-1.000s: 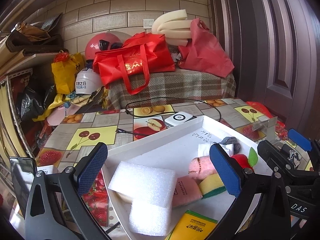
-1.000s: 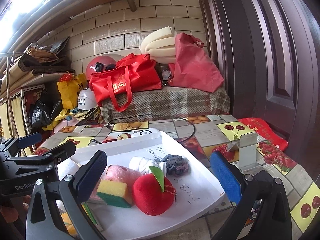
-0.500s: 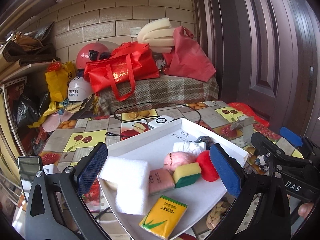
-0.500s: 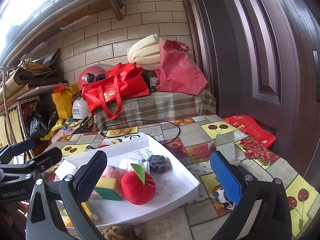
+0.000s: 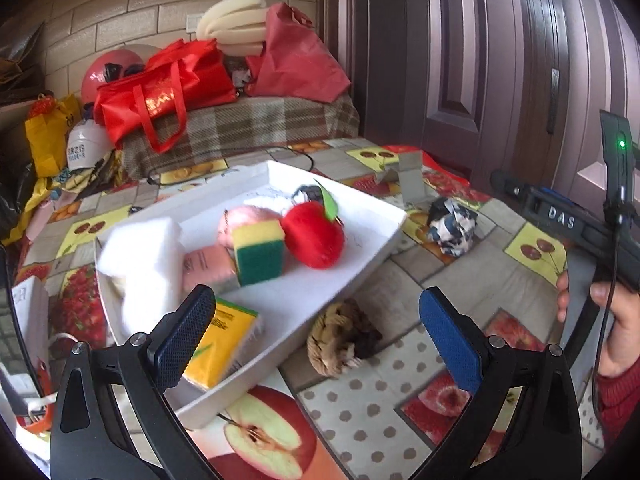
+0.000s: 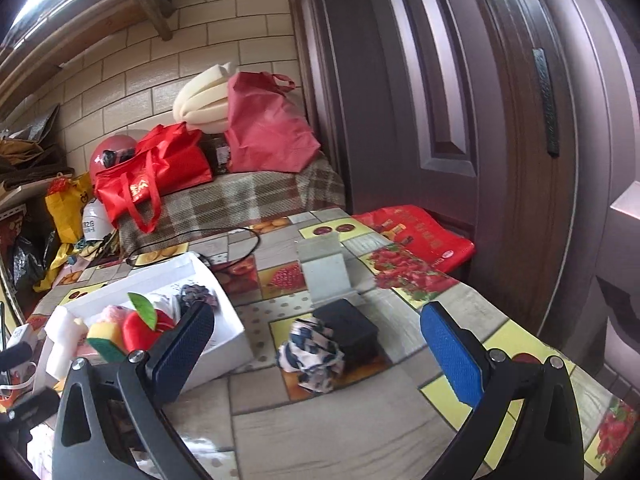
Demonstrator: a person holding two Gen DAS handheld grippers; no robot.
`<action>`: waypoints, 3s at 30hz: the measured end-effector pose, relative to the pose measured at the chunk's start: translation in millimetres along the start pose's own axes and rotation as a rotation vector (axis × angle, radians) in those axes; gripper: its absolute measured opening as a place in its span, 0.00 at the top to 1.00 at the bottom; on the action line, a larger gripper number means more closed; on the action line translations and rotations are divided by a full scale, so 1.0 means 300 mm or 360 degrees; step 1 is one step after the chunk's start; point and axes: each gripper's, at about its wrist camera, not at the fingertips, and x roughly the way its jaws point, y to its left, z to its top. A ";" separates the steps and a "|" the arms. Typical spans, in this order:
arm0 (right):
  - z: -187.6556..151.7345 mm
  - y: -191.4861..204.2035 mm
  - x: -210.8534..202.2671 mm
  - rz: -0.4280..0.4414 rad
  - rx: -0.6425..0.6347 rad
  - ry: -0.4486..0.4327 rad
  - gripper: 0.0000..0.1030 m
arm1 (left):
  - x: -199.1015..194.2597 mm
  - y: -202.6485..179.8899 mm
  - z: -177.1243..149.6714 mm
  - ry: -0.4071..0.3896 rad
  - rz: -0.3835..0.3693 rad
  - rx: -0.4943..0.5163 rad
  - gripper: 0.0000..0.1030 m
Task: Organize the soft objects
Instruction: 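Move both open tools away from the tray toward the rope ball and cow plush, then grasp the rope knot ball with the left tool while the right grasps the cow-print plush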
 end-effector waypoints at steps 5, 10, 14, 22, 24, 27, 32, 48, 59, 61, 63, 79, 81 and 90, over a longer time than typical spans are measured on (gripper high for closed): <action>-0.039 -0.098 0.062 -0.0092 0.0071 0.0212 0.00 | 0.044 -0.072 -0.085 0.0223 -0.0166 0.0100 0.00; -0.074 -0.191 0.116 -0.0106 0.0213 0.0477 0.00 | 0.035 -0.102 -0.130 0.0362 -0.0291 0.0067 0.00; -0.103 -0.223 0.147 -0.0066 0.0260 0.0627 0.00 | 0.065 -0.087 -0.143 0.0445 -0.0250 0.0008 0.00; -0.034 -0.014 0.134 0.0068 -0.0215 0.0322 0.00 | 0.136 -0.046 -0.124 0.0500 -0.0199 -0.0132 0.00; -0.030 0.049 0.166 0.0048 -0.0353 0.0314 0.00 | 0.154 -0.050 -0.115 0.0501 -0.0192 -0.0130 0.00; -0.051 0.111 0.225 0.0027 -0.0485 0.0394 0.11 | 0.196 -0.060 -0.093 0.0506 -0.0178 -0.0111 0.00; -0.080 0.133 0.200 0.0281 -0.0556 0.0523 0.27 | 0.206 -0.146 -0.095 0.0545 -0.0388 0.0067 0.00; -0.077 -0.029 0.043 0.0586 -0.0278 0.0697 0.18 | 0.052 -0.088 -0.066 0.0363 -0.0319 0.0030 0.00; -0.168 0.115 0.137 0.0651 -0.0448 0.0895 0.50 | 0.154 -0.147 -0.102 0.0460 -0.0313 0.0106 0.00; -0.179 0.096 0.099 0.0699 -0.0455 0.0953 0.52 | 0.126 -0.138 -0.115 0.0469 -0.0364 0.0087 0.00; -0.190 0.064 0.040 0.0790 -0.0451 0.1011 0.52 | 0.105 -0.136 -0.121 0.0461 -0.0370 0.0093 0.00; -0.174 0.109 0.086 0.0646 -0.0520 0.0886 0.20 | 0.255 -0.185 -0.067 0.0496 -0.0106 0.0218 0.02; -0.188 0.123 0.118 0.0649 -0.0531 0.0903 0.33 | 0.258 -0.180 -0.066 0.0502 -0.0119 0.0208 0.02; -0.162 0.042 0.112 0.0644 -0.0325 0.0833 0.72 | 0.288 -0.200 -0.045 0.0504 -0.0179 0.0206 0.52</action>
